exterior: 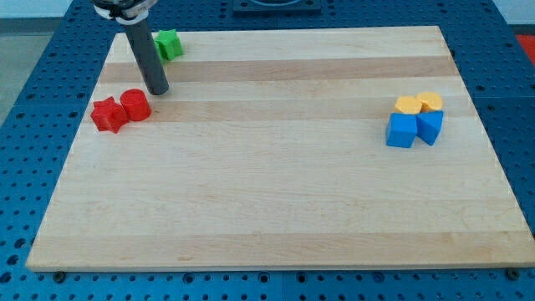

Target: Separate green star from green circle

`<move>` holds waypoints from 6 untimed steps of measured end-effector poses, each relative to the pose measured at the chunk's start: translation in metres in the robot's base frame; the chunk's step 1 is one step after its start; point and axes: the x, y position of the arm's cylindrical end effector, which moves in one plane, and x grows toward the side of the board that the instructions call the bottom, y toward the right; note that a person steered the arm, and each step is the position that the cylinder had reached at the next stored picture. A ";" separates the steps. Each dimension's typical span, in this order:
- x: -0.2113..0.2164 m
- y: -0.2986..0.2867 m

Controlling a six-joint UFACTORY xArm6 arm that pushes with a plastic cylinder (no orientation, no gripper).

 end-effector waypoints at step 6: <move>-0.015 -0.059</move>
